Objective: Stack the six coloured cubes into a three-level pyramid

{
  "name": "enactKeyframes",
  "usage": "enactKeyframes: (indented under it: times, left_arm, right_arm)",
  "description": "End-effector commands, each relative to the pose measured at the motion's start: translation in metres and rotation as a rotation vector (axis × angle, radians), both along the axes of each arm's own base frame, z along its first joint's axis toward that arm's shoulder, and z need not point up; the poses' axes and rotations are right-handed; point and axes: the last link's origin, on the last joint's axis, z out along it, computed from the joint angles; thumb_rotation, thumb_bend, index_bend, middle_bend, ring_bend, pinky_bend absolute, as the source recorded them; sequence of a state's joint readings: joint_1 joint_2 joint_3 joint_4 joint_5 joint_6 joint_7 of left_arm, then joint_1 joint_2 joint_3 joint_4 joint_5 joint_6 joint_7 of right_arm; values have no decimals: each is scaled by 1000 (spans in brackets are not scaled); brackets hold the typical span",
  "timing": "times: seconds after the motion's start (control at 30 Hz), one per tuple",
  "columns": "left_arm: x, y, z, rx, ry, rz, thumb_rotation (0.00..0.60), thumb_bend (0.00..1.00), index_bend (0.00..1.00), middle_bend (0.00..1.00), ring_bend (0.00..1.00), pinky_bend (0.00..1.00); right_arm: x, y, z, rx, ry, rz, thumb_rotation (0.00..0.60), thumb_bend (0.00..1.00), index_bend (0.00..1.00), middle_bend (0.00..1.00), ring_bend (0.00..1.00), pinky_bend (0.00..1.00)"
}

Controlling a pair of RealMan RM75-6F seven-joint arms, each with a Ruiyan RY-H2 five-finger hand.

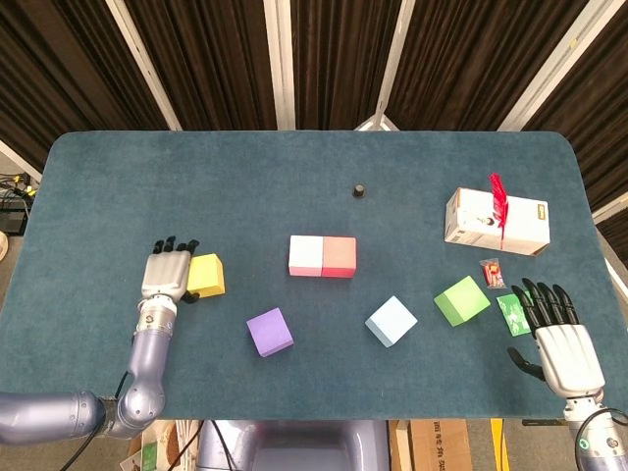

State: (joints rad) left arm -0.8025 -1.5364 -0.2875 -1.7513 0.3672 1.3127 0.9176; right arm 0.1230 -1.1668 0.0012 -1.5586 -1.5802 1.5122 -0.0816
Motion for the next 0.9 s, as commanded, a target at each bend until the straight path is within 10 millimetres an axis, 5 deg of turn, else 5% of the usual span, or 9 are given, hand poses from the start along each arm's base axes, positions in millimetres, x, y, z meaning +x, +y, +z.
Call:
enactKeyframes:
  times: [0.03, 0.9]
  left_arm:
    - [-3, 2, 1, 11, 8, 0, 600, 265, 161, 211, 0, 0]
    - [0, 6, -12, -20, -67, -61, 600, 408, 238, 276, 0, 0]
  right_arm:
    - [1, 1, -1, 5, 2, 0, 600, 242, 62, 60, 0, 0]
    - [-3, -3, 1, 13, 37, -46, 600, 242, 96, 77, 0, 0]
